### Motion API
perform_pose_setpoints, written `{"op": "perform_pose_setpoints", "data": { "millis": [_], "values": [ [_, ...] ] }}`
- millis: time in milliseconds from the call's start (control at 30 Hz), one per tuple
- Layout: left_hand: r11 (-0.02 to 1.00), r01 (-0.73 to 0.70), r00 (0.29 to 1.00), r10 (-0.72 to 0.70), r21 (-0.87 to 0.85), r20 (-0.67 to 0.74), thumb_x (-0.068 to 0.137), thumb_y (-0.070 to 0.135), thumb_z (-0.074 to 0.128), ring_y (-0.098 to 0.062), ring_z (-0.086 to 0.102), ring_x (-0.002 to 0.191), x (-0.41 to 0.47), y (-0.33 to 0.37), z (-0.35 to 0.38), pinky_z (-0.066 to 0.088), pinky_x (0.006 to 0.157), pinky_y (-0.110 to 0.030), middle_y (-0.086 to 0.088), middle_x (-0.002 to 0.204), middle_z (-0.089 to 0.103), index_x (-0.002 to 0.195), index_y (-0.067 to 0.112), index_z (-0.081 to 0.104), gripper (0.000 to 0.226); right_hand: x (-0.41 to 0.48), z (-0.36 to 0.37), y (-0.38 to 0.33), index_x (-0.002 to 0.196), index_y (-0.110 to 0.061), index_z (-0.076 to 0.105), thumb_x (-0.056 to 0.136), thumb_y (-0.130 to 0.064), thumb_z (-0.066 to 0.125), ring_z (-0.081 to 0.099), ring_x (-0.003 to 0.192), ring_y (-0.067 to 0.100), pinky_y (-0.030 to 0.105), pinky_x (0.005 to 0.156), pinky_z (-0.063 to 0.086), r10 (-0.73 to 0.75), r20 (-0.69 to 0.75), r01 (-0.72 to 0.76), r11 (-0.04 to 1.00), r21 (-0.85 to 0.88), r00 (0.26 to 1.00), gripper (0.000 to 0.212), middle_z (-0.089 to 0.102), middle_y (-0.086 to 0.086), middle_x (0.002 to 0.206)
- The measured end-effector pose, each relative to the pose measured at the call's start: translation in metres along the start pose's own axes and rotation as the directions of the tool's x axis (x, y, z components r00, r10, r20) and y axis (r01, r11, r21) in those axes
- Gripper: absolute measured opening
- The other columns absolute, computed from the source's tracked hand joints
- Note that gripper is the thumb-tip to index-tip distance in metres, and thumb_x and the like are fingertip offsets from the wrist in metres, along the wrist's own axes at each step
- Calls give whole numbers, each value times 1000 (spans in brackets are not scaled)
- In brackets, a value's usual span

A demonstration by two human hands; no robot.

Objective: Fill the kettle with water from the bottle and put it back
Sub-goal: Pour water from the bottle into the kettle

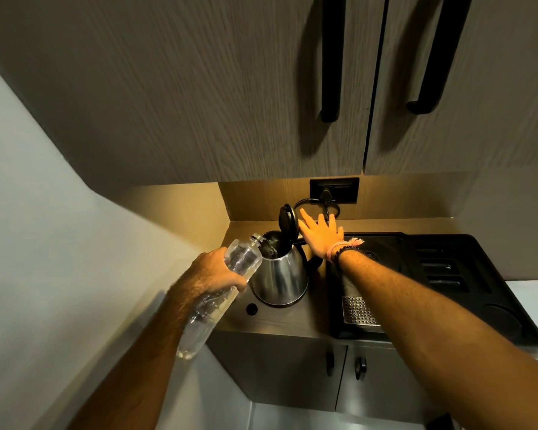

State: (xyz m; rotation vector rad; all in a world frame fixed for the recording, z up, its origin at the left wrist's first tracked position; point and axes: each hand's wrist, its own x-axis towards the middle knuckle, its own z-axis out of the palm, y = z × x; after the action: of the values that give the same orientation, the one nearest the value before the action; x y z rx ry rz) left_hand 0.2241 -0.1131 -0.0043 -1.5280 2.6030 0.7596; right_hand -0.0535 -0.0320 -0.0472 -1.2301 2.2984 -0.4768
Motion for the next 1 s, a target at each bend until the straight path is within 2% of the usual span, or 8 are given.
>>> {"op": "perform_pose_setpoints", "data": {
  "millis": [167,267,333,467,533,667,767,1000],
  "values": [
    [989,4,991,-25,-150,-134,44,53,84,-22,63,90,3,-9,12,56,76,-36,2,104,62,113,29,48,81,-1,-1,0,157,-49,-2,90,-81,14,-11,156,43,75,119,2,8,7,-8,1000,-14,1000,76,-3,11,172],
    [966,-24,963,-46,-256,-264,46,52,86,-24,63,91,6,-16,21,53,72,-31,-2,107,66,110,34,48,77,-1,-2,-1,157,-49,-1,89,-82,14,-11,156,43,75,119,1,12,10,-11,1000,-17,1000,77,-3,11,172],
    [949,-12,943,-95,-316,-319,49,53,88,-27,63,92,9,-19,29,55,73,-35,-5,111,66,113,35,46,78,-1,-2,-2,157,-49,0,89,-82,13,-11,156,43,74,119,1,15,13,-15,1000,-12,1000,77,-2,11,172],
    [921,20,862,-213,-389,-461,48,66,84,-32,66,96,12,-20,46,58,79,-44,-5,111,67,121,34,41,91,-3,-4,-2,157,-50,0,87,-84,12,-12,156,42,74,119,0,9,20,-8,1000,-17,1000,79,-2,11,172],
    [889,6,811,-272,-458,-518,49,63,88,-34,66,100,15,-20,53,57,83,-46,-8,115,67,122,30,42,92,-3,-5,-1,156,-50,-1,86,-84,11,-12,156,42,74,120,-1,6,25,-6,1000,-23,1000,79,-3,11,172],
    [840,3,749,-361,-543,-555,51,60,90,-41,60,116,29,-23,55,53,93,-54,-16,129,62,136,21,42,104,-4,-5,-1,156,-51,-2,85,-85,10,-12,156,43,74,119,0,13,30,-12,999,-32,999,79,-3,11,172],
    [850,-25,740,-338,-526,-582,49,63,89,-41,60,115,33,-27,56,53,93,-56,-16,129,62,135,21,42,107,-5,-6,-2,156,-51,-1,84,-86,10,-12,156,42,75,119,-1,16,27,-15,999,-37,999,81,-2,11,172],
    [867,-52,751,-293,-496,-591,51,55,92,-35,65,111,22,-44,88,56,89,-48,-12,127,65,135,22,43,102,-6,-6,-2,156,-51,-4,85,-87,10,-13,157,40,75,119,-1,11,31,-9,998,-65,999,81,-3,8,172]
  ]
}}
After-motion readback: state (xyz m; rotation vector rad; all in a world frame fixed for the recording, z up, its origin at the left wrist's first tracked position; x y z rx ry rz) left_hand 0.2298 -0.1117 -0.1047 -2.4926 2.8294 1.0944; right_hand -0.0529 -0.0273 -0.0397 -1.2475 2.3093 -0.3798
